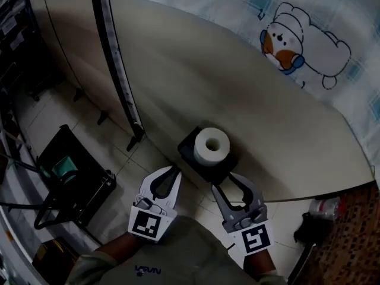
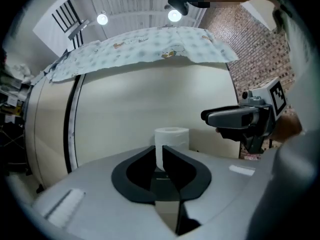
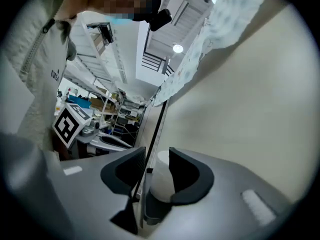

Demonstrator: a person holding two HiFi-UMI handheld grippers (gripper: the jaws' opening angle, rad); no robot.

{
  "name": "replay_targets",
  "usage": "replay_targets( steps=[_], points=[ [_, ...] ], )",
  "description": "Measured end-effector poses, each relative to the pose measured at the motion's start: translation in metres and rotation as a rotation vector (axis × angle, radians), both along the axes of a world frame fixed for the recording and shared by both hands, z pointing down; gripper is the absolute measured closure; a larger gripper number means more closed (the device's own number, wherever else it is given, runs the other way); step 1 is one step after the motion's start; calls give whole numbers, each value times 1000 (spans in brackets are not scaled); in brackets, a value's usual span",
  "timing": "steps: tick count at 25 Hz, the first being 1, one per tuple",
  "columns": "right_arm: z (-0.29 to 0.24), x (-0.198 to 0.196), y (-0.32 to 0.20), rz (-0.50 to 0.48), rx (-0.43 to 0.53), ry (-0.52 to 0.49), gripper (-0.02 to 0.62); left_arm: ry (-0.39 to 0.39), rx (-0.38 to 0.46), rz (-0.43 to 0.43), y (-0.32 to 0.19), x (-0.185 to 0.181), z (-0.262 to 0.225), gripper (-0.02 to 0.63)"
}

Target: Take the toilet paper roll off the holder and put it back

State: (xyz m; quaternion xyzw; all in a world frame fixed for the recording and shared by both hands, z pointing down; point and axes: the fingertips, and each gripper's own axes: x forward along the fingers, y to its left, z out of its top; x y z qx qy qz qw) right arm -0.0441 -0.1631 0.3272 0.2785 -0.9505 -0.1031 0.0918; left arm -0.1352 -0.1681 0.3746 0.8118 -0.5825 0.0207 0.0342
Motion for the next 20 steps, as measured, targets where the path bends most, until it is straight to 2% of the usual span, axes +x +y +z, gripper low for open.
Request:
replay_targets(
  steps=[6, 11, 20],
  points=[
    [-9, -38, -36, 13, 20, 302, 436, 21, -15, 128, -35, -28, 2, 581],
    [10, -50, -53, 53, -36, 613, 413, 31, -26, 249, -50, -40, 10, 581],
    [41, -54, -66, 106, -175, 934, 397, 86, -48, 400, -57, -52, 19, 581]
  ],
)
